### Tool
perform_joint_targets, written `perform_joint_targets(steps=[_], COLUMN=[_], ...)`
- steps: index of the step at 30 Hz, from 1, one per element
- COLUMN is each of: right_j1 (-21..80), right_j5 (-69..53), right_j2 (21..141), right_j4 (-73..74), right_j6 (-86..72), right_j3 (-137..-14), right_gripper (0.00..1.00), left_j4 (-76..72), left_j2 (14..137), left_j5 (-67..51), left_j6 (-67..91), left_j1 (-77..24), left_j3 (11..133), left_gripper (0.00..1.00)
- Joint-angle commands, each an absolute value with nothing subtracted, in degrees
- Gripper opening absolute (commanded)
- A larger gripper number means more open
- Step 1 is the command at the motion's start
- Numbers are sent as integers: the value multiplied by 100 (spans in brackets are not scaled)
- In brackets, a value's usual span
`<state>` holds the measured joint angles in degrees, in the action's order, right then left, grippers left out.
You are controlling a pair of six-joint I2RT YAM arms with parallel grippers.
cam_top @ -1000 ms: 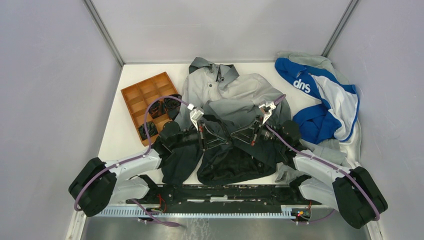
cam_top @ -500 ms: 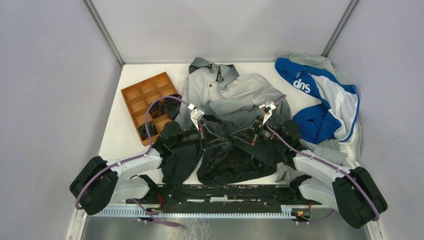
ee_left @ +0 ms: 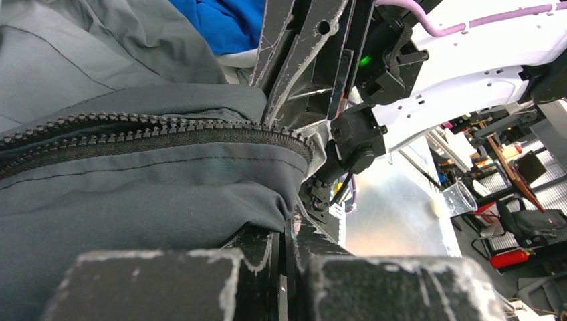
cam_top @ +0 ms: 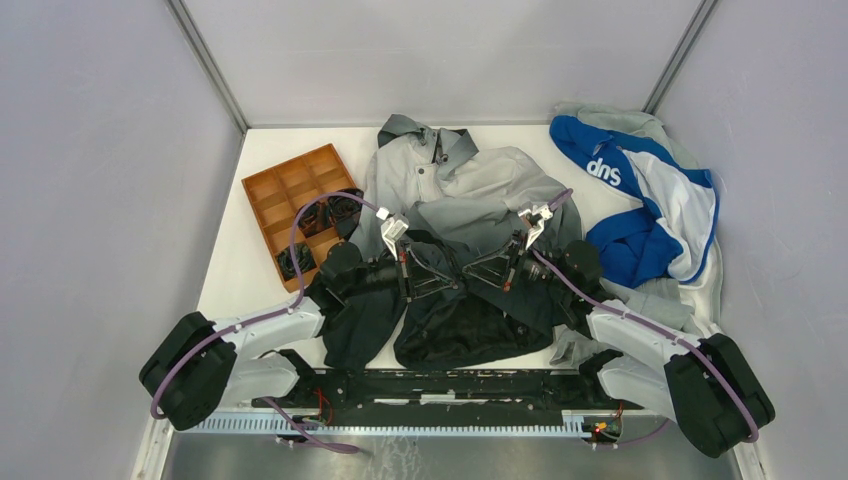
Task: Zip up the jacket
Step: Insert the zipper into the jacket.
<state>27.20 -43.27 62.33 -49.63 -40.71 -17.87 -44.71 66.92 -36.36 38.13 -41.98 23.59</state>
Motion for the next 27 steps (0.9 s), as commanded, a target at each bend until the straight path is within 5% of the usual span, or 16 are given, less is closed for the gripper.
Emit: perform_joint_targets(steps=[1,27], right_j1=[2660,2591], right_j5=[-4178,-4295], right_j2=[6223,6152], right_j4=[-5250,-4817], right_j6=[-3863,-3297], right_j3=[-1855,-1992], right_gripper=[0,14], left_j4=[-4544,-3922], left_j2=[6715,6839], left_j5=[-3858,-3678], left_j6=[3911,3920], left_j1=[-4281,-4280], left_j3=[2337,2480], left_gripper=[2,2])
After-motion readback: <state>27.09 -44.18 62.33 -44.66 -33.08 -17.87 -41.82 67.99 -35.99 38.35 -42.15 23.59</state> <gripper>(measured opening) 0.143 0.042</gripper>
